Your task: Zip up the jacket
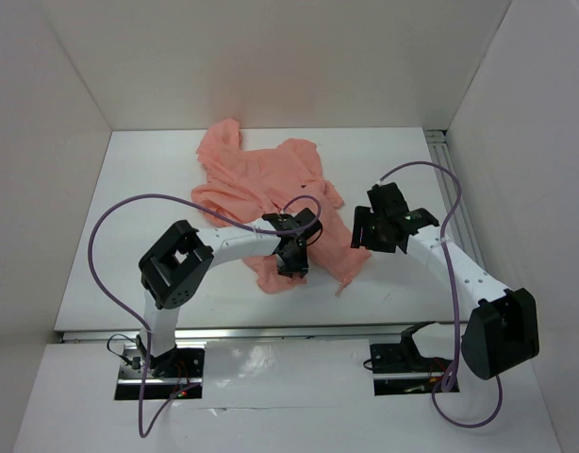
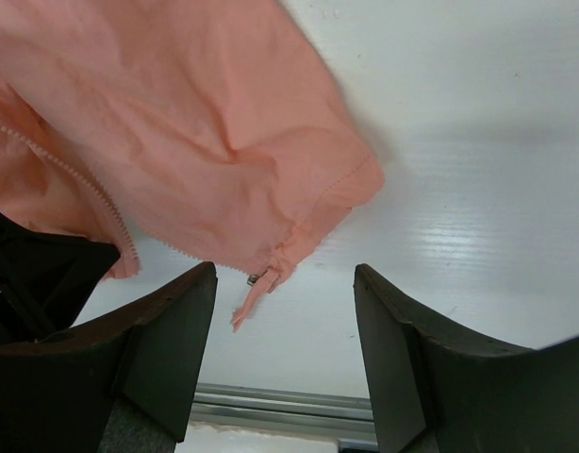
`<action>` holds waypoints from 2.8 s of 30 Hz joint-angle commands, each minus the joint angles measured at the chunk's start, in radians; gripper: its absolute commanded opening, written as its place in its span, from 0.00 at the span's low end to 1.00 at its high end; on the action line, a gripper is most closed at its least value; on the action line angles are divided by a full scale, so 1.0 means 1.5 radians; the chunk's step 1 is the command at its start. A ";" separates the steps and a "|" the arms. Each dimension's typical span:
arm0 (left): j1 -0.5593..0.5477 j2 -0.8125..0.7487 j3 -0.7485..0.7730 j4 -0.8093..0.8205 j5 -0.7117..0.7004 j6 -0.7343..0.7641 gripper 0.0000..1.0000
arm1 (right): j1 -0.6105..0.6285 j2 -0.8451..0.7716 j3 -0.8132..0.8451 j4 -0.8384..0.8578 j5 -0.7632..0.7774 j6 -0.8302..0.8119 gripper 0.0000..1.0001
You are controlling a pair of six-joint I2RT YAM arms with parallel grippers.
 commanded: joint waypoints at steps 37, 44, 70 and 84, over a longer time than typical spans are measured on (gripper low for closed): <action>0.094 -0.211 -0.152 0.055 0.057 0.065 0.00 | 0.091 0.168 -0.027 0.072 -0.082 -0.011 0.51; 0.094 -0.204 -0.146 0.055 0.063 0.079 0.00 | 0.130 0.113 -0.040 0.015 -0.056 0.046 0.49; 0.094 -0.171 -0.125 0.055 0.081 0.097 0.00 | 0.190 0.108 -0.092 -0.030 0.024 0.164 0.04; 0.094 -0.152 -0.106 0.055 0.094 0.110 0.00 | 0.190 0.060 -0.019 -0.204 0.137 0.266 0.00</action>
